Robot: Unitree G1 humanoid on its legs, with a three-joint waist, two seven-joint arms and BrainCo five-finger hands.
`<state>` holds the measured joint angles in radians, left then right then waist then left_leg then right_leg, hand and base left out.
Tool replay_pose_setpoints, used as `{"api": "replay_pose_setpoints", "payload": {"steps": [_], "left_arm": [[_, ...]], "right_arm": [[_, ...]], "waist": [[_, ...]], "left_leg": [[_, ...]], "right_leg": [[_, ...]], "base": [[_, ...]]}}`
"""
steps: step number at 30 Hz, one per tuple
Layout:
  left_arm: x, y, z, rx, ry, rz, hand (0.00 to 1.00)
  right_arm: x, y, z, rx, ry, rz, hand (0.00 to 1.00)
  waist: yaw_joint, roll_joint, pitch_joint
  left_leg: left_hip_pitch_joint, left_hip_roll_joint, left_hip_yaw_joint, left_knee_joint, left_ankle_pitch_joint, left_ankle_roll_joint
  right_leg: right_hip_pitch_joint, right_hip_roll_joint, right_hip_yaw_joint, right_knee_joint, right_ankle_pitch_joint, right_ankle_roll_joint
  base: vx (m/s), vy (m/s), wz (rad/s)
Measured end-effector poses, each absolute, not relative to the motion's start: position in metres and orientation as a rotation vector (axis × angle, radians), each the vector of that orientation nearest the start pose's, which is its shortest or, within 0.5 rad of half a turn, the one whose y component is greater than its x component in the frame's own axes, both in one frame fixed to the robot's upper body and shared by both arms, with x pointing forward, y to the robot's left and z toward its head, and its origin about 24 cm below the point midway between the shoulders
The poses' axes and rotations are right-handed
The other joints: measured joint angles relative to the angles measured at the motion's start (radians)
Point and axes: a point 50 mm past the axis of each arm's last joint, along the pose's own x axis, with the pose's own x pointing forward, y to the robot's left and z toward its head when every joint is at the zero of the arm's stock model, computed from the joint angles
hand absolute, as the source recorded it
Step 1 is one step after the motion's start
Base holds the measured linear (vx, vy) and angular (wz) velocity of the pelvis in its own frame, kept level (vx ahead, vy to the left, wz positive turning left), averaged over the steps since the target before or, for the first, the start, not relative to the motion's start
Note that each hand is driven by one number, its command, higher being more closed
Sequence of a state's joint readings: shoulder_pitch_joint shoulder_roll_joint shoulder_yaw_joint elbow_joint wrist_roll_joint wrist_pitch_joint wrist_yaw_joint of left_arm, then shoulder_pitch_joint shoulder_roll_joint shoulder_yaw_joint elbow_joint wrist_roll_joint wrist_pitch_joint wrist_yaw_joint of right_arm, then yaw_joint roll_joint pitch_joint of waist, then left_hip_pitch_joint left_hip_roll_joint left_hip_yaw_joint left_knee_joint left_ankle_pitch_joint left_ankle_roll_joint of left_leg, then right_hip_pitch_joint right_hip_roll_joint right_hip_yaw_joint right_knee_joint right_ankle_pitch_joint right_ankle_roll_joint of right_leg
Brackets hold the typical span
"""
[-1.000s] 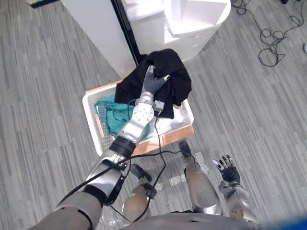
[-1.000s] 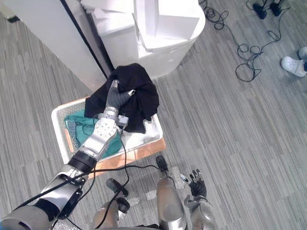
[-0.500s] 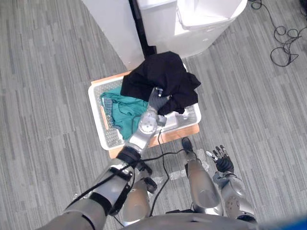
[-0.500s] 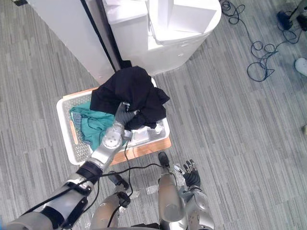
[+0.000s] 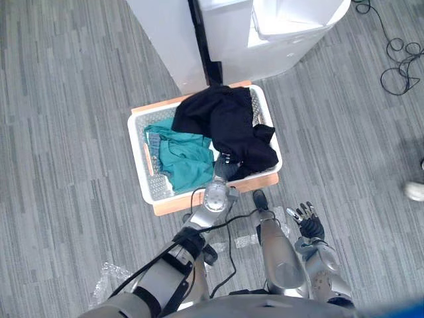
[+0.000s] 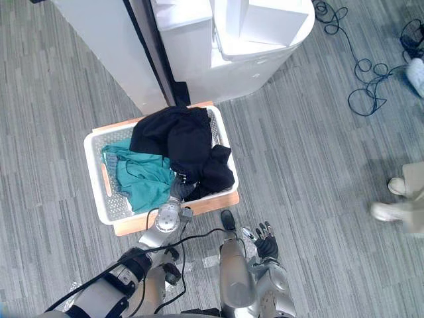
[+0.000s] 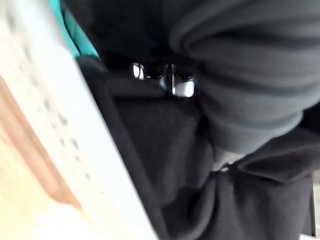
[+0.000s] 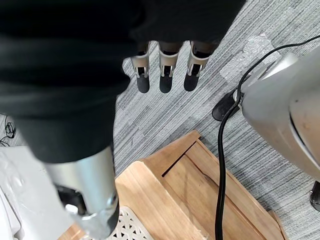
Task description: Tidy the bed and pick cloth on bed and put in laundry
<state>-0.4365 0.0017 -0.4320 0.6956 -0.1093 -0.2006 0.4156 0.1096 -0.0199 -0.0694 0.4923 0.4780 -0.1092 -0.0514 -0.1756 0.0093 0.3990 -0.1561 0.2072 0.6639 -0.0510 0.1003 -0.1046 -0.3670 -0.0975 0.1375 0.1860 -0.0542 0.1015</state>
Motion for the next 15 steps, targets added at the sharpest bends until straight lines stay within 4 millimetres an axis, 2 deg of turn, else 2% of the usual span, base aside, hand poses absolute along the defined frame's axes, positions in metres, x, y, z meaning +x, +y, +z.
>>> {"api": "replay_pose_setpoints", "payload": {"steps": [4,7,13,15], "left_arm": [[0.305,0.065,0.012,0.091,0.075,-0.017,0.0],[0.305,0.083,0.011,0.053,0.068,0.048,0.0],[0.308,0.116,0.027,0.038,-0.013,0.101,0.0],[0.307,0.122,0.034,0.013,-0.037,0.083,0.0]], "right_arm": [[0.184,-0.184,-0.086,0.435,0.485,-0.326,0.0],[0.18,-0.183,-0.091,0.436,0.509,-0.326,0.0],[0.171,-0.19,-0.1,0.438,0.552,-0.373,0.0],[0.17,-0.191,-0.101,0.436,0.558,-0.379,0.0]], "waist": [[0.0,0.0,0.0],[-0.002,-0.001,-0.001],[-0.008,-0.001,-0.003],[-0.024,-0.001,-0.006]], "left_leg": [[0.023,0.0,-0.021,0.001,0.001,0.001],[0.042,-0.002,-0.036,-0.001,0.001,0.002],[0.068,-0.008,-0.052,-0.019,0.01,0.008],[0.071,-0.014,-0.07,-0.02,0.01,0.009]], "right_leg": [[0.038,-0.007,-0.026,-0.005,0.0,0.0],[0.075,-0.012,-0.042,-0.022,-0.001,0.001],[0.121,-0.018,-0.062,-0.058,0.01,0.016],[0.142,-0.022,-0.078,-0.072,0.012,0.02]], "base": [[0.02,0.005,0.16],[0.0,-0.001,0.16],[0.02,0.003,0.09],[0.05,0.02,0.2]]}}
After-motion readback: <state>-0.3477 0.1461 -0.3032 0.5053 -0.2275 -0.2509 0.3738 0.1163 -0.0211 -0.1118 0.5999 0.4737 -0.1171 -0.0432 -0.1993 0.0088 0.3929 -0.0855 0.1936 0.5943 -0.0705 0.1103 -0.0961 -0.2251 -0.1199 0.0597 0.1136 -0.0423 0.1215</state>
